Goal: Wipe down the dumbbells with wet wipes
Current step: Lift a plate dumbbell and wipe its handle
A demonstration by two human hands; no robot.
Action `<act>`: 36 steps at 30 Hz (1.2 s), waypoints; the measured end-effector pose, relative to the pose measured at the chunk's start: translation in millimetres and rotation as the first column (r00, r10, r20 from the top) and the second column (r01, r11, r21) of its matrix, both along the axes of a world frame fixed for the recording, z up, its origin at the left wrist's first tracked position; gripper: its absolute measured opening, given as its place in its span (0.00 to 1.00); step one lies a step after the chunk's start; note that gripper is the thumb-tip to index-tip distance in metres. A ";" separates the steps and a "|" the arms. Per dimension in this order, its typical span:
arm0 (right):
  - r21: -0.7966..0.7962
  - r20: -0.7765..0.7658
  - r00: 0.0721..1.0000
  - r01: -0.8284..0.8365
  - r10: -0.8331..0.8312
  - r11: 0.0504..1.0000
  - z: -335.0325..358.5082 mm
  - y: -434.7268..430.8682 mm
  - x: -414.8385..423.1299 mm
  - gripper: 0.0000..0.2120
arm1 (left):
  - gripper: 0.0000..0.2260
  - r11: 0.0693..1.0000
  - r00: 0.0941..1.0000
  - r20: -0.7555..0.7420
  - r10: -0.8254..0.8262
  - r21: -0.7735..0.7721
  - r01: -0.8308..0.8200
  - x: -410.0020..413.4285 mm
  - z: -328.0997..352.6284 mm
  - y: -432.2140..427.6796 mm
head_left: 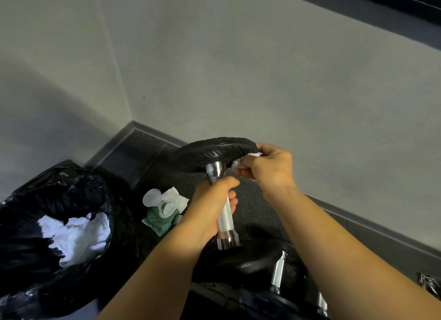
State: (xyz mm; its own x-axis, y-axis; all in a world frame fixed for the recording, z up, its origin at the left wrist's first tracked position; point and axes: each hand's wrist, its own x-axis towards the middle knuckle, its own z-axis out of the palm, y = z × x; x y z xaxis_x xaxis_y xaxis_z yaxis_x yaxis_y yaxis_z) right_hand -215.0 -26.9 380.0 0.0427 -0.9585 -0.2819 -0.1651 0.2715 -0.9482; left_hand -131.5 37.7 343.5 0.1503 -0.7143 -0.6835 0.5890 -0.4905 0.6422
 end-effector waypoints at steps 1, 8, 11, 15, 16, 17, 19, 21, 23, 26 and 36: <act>-0.016 -0.031 0.999 -0.007 0.006 1.000 -0.4 0.7 0.6 0.12 | 0.05 1.000 1.000 0.023 0.006 0.013 -0.006 0.2 -0.8 -0.3; 0.011 -0.008 1.000 -0.009 0.009 1.000 -1.1 -1.2 -4.4 0.19 | 0.12 0.999 0.992 -0.121 0.033 0.029 -0.030 8.0 6.7 2.3; 0.006 -0.115 0.993 -0.016 0.016 1.000 2.5 -7.2 -11.1 0.14 | 0.15 0.999 0.986 -0.158 0.050 0.020 -0.048 10.0 8.5 3.1; -0.139 -0.152 0.988 -0.023 0.002 0.990 14.5 -4.0 -21.7 0.08 | 0.11 0.999 0.998 0.028 0.050 0.014 -0.050 14.6 4.5 3.2; -0.157 -0.103 0.994 -0.039 0.023 0.987 17.3 -0.5 -22.5 0.07 | 0.09 0.999 0.993 0.109 0.037 0.005 -0.038 15.5 3.2 2.6; -0.157 -0.049 0.997 -0.060 0.053 0.986 17.3 3.5 -22.1 0.07 | 0.07 1.000 0.982 0.189 0.022 -0.007 -0.021 16.1 2.1 2.3; -0.123 0.027 0.995 -0.087 0.091 0.989 12.5 11.2 -19.1 0.07 | 0.06 0.999 0.950 0.312 0.001 -0.031 0.009 16.9 -0.7 2.9; -0.102 0.080 0.993 -0.078 0.087 0.992 7.5 17.5 -17.3 0.10 | 0.07 0.998 0.925 0.380 -0.010 -0.055 0.034 17.5 -3.9 3.8; -0.120 0.116 0.990 -0.068 0.082 0.990 7.5 24.5 -15.6 0.12 | 0.07 0.997 0.894 0.447 -0.016 -0.063 0.050 19.1 -9.1 4.5; -0.215 0.091 0.990 -0.084 0.105 0.973 12.4 36.4 -11.5 0.14 | 0.07 0.995 0.834 0.551 -0.022 -0.067 0.071 20.5 -15.2 4.2; -0.507 -0.363 0.912 -0.363 0.188 0.782 21.0 59.4 -1.0 0.10 | 0.10 0.948 0.448 0.855 -0.262 0.141 0.284 22.4 -7.4 14.9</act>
State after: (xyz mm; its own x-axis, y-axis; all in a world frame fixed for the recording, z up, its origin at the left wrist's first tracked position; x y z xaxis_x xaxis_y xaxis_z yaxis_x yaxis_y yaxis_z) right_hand -215.9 32.4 401.0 0.3335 -0.9090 0.2501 -0.4283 -0.3824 -0.8188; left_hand -109.1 52.6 336.2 0.4435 -0.8395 -0.3139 -0.4198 -0.5040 0.7548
